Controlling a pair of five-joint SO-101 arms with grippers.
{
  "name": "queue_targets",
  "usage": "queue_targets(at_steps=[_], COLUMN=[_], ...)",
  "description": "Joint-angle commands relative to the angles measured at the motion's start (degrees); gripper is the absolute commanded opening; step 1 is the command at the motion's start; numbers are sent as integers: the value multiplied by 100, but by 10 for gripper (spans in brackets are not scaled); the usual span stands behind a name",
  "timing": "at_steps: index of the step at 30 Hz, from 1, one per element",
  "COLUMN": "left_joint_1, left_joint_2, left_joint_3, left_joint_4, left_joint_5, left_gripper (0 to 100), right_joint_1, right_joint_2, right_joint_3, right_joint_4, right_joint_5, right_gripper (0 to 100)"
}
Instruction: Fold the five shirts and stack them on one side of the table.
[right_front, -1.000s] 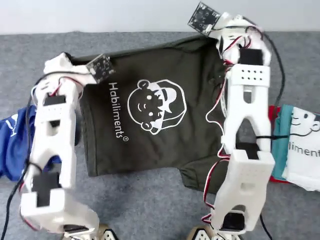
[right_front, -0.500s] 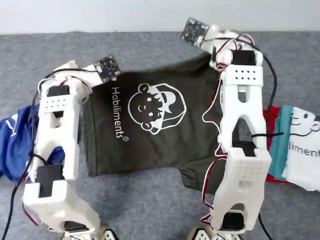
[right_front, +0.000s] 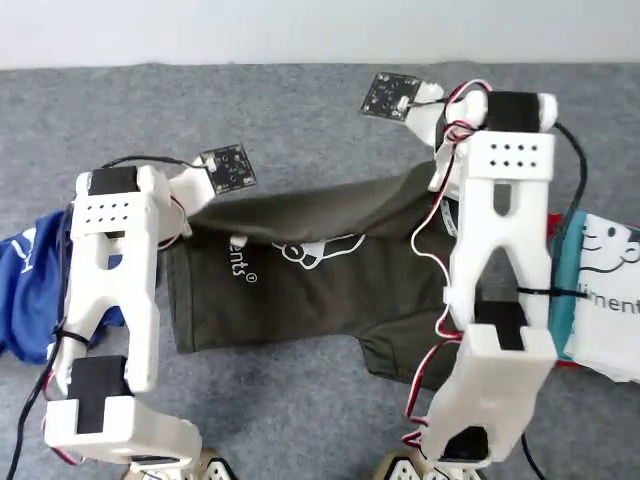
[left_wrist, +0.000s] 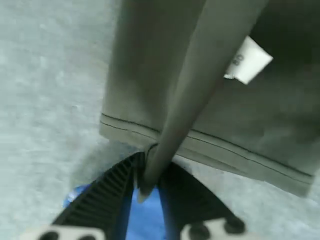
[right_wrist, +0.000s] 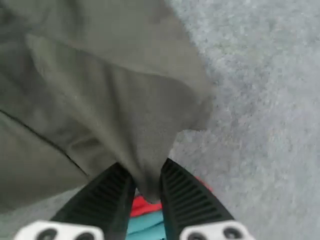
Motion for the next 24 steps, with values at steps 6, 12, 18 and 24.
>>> queue_targets(at_steps=[6,12,18,24], left_joint_1=[9,-18,-9,-26], left_joint_2=[-290,-290,-290,-290], left_joint_3=[-48,321,576,796], left_joint_4=[325,334,325,325], left_joint_5=[-35,-35,-18,-18], left_gripper=[15,15,15,15], right_joint_1=[242,154,154,145], right_joint_2=[-1736,-2862,-3679,-4163], right_joint_3=[2084,3886,5459,6532], right_joint_4=[251,251,242,233], right_joint_5=[-149,-334,-659,-818], right_gripper=[11,12,12,12])
